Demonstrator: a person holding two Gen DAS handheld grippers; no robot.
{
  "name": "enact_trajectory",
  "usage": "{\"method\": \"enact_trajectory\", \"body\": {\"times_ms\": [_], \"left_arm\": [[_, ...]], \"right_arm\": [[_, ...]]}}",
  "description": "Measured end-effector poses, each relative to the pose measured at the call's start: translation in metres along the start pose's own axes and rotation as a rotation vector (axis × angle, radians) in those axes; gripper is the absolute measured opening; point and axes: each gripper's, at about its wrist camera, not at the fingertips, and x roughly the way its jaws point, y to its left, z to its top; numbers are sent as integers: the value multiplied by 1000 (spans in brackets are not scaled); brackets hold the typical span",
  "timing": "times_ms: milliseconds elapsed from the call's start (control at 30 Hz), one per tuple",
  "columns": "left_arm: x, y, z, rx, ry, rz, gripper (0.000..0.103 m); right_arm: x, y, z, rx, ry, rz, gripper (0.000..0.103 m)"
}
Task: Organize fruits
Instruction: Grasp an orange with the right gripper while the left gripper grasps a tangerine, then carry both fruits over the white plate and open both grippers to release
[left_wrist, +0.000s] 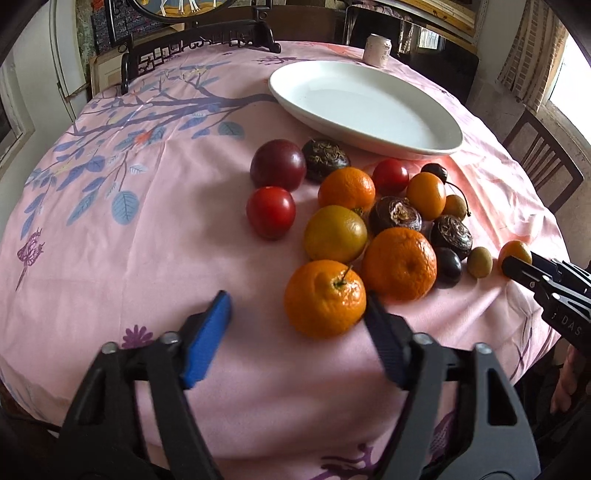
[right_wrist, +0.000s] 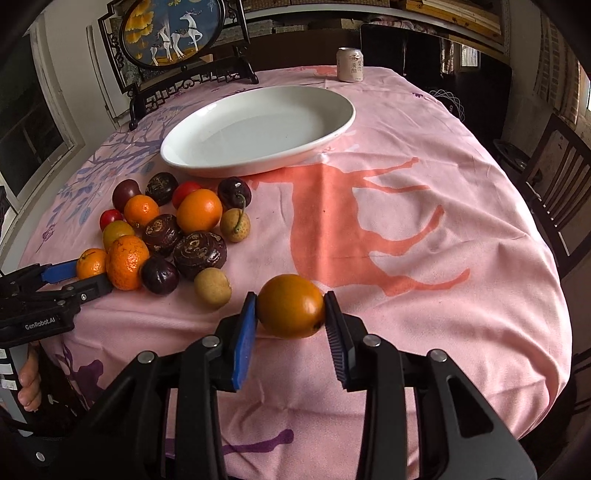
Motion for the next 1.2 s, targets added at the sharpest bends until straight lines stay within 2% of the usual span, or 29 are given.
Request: {"method": "enact_trajectory", "body": {"times_ms": [33, 100, 133, 367, 533, 633, 700, 800, 900, 967, 1067, 1200], "left_arm": [[0, 1, 2, -5, -6, -20, 55], [1, 2, 4, -8, -11, -46, 49], [0, 1, 4, -8, -13, -63, 41], [-15, 2, 3, -20, -28, -89, 41], [-33, 0, 19, 2, -61, -97, 41], [-38, -3, 49, 23, -67, -103, 41], [-40, -6, 83, 40, -82, -101, 41], [-30, -10, 143, 42, -95, -68, 41], [1, -15, 202, 22, -46, -62, 41], [29, -19, 233, 8, -22, -35, 41], [73, -23, 263, -18, 29, -31, 41], [115, -25, 276, -53, 103, -65, 41]], "right_arm": [[4, 0, 0, -1, 9, 1, 37], [8, 1, -1, -6, 4, -6, 37], [8, 3, -1, -8, 2, -12, 37], [-7, 3, 1, 1, -36, 14, 36], [-12, 6, 9, -5, -50, 27, 36], [-15, 9, 31, -31, -62, 40, 36], [-20, 13, 57, -64, -96, 42, 36], [-21, 11, 113, -79, -149, 73, 36], [0, 7, 169, -77, -155, 82, 36], [28, 8, 199, -90, -111, 68, 36], [79, 6, 227, -96, -12, 74, 36], [132, 5, 237, -116, 89, 39, 36]]}}
